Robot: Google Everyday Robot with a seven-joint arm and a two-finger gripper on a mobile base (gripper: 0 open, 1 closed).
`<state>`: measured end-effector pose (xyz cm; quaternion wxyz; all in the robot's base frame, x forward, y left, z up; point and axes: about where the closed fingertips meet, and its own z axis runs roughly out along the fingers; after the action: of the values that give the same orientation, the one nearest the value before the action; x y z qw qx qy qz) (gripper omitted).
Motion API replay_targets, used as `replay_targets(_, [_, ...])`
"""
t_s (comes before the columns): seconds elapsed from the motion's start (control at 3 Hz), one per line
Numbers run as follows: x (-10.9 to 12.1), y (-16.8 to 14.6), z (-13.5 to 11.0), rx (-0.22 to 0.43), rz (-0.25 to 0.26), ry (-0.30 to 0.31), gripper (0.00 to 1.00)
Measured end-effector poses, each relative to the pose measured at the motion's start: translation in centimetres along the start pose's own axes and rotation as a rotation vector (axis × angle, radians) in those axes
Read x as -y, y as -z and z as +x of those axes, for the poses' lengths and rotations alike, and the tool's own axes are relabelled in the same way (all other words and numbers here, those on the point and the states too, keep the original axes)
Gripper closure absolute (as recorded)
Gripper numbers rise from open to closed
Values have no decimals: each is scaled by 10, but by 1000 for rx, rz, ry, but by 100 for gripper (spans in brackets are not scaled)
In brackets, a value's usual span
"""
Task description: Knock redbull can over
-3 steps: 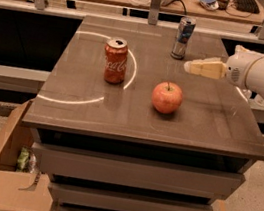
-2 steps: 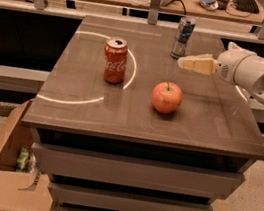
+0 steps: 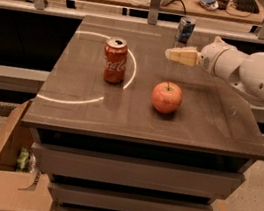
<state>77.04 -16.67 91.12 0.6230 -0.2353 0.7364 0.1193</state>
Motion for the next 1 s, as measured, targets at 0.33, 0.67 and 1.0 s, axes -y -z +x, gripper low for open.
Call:
replay_targets(0.33, [-1, -24, -4, 14, 0, -18, 0])
replay_targets(0.67, [1, -42, -5, 14, 0, -35, 4])
replay_targets(1.0, [3, -59, -7, 17, -7, -43, 18])
